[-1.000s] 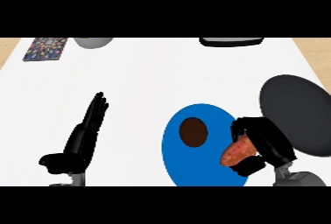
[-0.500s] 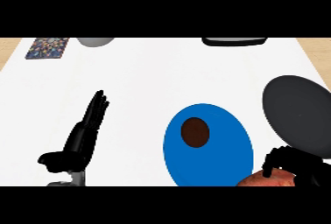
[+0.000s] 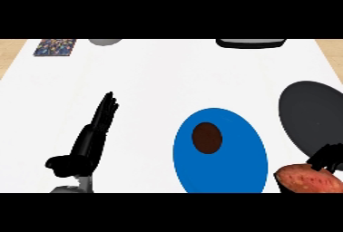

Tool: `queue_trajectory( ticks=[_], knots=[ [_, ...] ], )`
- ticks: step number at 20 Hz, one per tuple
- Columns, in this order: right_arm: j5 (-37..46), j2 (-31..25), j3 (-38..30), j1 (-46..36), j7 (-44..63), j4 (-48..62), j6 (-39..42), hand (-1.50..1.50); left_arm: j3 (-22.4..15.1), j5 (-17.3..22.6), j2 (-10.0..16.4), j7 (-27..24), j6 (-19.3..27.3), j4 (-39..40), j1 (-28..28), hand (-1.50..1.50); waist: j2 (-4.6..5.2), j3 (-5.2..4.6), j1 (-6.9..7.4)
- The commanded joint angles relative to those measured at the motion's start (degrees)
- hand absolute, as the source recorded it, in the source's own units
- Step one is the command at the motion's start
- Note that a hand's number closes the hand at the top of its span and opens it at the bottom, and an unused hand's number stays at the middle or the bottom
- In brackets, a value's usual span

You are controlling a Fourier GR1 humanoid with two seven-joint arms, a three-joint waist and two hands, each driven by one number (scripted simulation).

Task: Pick the sweet potato from the plate and place it in the pan

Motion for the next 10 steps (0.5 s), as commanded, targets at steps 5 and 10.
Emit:
queue_trajectory(
  ticks=[5, 10],
  knots=[
    [-8.1, -3.3, -16.7, -7.1, -15.7, 20.4, -7.3, 1.5, 1.3, 0.1, 0.4, -1.2, -1.0, 1.2, -0.2, 0.0, 0.12, 0.04, 0.46],
    [-2.6, -6.0, -20.4, -17.4, -21.3, 36.4, -16.3, 1.5, 1.0, -1.0, -1.6, -0.2, 0.3, 4.5, -4.8, 0.0, 0.34, 0.06, 0.78]
  ],
)
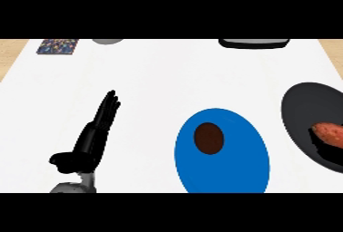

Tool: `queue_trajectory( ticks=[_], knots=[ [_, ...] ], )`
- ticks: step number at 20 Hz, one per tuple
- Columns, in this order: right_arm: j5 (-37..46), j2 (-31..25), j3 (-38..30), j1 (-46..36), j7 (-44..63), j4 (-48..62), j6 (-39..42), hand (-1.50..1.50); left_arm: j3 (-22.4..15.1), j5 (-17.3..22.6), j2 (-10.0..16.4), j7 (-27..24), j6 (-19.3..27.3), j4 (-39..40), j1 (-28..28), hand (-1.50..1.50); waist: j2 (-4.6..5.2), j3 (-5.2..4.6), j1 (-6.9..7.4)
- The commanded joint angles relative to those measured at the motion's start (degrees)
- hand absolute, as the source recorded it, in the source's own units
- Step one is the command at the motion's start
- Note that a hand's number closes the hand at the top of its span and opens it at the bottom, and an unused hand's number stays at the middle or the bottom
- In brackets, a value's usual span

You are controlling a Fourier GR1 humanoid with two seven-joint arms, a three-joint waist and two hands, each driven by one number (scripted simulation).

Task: Pick the sweet potato from the plate and place it in the pan

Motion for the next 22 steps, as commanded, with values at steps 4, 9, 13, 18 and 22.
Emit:
queue_trajectory(
  ticks=[4, 9, 13, 18, 22],
  knots=[
    [-7.1, -5.9, -10.1, -15.4, -10.2, 24.0, -5.8, 1.5, 0.1, -1.2, -0.7, -0.5, 0.5, 1.9, -2.2, 0.0, 0.07, 0.03, 0.29],
    [-7.2, -7.6, -10.6, -25.4, -20.5, 44.7, -11.1, 1.5, -0.2, -1.7, -1.5, 1.2, 0.8, 1.2, -3.2, 0.0, 0.11, 0.04, 0.61],
    [-10.3, -12.6, -14.0, -31.0, -27.3, 57.8, -11.5, 1.5, 0.2, -1.1, -1.5, -0.5, -0.4, 2.0, -2.6, 0.0, 0.13, 0.03, 0.47],
    [1.4, -15.2, -2.0, -30.0, -14.6, 64.4, 2.8, -1.5, 0.0, -0.5, -1.3, -1.0, -1.3, 3.2, -2.1, 0.0, 0.85, 0.02, 2.33],
    [-3.3, -14.5, -3.7, -36.1, -19.1, 72.9, 11.2, -1.5, -0.7, -1.9, -1.4, -3.2, -0.8, 3.2, -0.3, 0.0, 0.55, 0.11, 1.88]
  ],
)
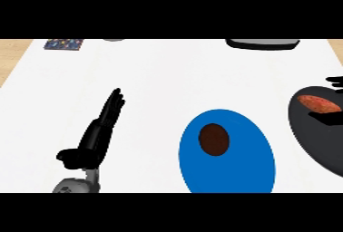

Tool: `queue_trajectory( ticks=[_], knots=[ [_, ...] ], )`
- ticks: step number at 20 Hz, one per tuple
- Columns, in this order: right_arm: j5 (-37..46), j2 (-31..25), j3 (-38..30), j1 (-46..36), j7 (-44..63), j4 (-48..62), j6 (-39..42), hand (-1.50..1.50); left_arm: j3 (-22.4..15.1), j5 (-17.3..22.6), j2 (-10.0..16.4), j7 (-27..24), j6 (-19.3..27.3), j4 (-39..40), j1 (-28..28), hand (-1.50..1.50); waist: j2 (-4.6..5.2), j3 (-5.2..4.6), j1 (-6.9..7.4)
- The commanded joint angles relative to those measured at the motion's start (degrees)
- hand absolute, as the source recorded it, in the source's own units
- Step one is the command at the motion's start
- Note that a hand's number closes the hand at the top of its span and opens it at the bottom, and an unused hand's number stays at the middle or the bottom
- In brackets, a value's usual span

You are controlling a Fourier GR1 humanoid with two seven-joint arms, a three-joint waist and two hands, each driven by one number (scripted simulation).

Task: Pick the sweet potato from the plate and place it in the pan

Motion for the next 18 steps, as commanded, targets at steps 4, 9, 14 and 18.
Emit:
queue_trajectory(
  ticks=[4, 9, 14, 18],
  knots=[
    [-2.5, 0.8, -2.9, -8.8, -9.8, 15.6, -0.2, -1.5, 1.4, 0.9, 0.0, 2.0, -0.4, 0.4, -2.8, 0.0, 0.04, 0.09, -0.36],
    [-11.9, -1.4, -11.0, -9.5, -15.2, 13.6, 3.3, -1.5, 0.2, 0.8, -0.5, -0.7, -0.6, -0.6, 2.5, 0.0, -0.34, 0.03, -1.22],
    [-17.8, -6.7, -15.3, -4.3, -18.7, 16.4, 15.0, -1.5, 3.1, 1.6, 2.3, 1.6, -1.4, -2.0, 1.5, 0.0, -0.69, -0.05, -2.39],
    [-20.7, -12.1, -17.1, -4.7, -18.5, 20.1, 25.5, -1.5, 2.2, 0.7, 1.0, 1.1, -0.3, -3.1, 1.5, 0.0, -0.55, 0.0, -1.94]
  ],
)
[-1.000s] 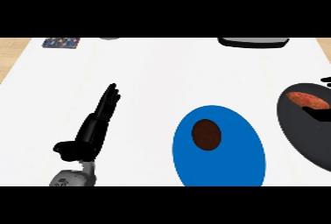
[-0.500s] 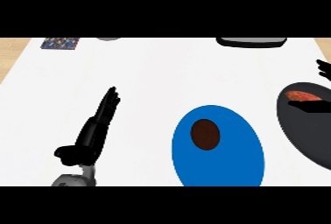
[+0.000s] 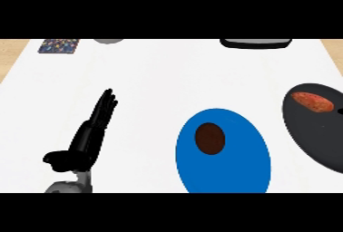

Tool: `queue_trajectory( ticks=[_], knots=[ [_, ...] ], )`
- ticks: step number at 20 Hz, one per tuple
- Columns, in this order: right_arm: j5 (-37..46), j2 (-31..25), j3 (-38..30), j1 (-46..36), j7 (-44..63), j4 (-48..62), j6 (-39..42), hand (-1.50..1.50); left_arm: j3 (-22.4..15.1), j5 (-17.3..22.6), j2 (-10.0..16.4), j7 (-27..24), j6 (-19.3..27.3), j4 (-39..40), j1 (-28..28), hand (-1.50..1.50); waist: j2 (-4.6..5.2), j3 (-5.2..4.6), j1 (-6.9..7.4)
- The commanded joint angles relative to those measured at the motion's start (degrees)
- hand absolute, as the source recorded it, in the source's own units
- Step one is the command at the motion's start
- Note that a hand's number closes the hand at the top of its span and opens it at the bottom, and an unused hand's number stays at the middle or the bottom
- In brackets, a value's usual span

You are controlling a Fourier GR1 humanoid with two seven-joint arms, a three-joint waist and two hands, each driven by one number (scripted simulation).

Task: Pick the sweet potato from the plate and place it in the pan

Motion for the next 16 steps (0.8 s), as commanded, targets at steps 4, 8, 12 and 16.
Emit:
queue_trajectory(
  ticks=[4, 8, 12, 16],
  knots=[
    [-5.6, -7.7, -3.1, 8.0, -6.0, 4.1, 22.1, -1.5, 0.2, 0.2, -0.7, 2.9, 0.8, -2.0, -0.5, 0.0, -0.05, 0.08, -0.65],
    [-5.3, -8.3, -1.4, 13.7, -13.5, 2.0, 26.3, -1.5, -0.1, -1.0, -1.8, 0.7, 1.5, 1.4, -1.5, 0.0, -0.07, 0.05, -0.85],
    [-5.5, -6.0, 0.4, 18.2, -17.2, -0.8, 26.7, -1.5, 0.4, -0.8, -1.3, -1.5, 0.7, 1.8, -0.2, 0.0, -0.22, 0.0, -1.12],
    [-6.4, -5.3, 1.1, 21.2, -19.7, -2.8, 24.9, -1.5, -0.3, -0.8, -0.8, -1.7, 0.1, 0.0, 3.2, 0.0, -0.33, 0.02, -0.73]
  ],
)
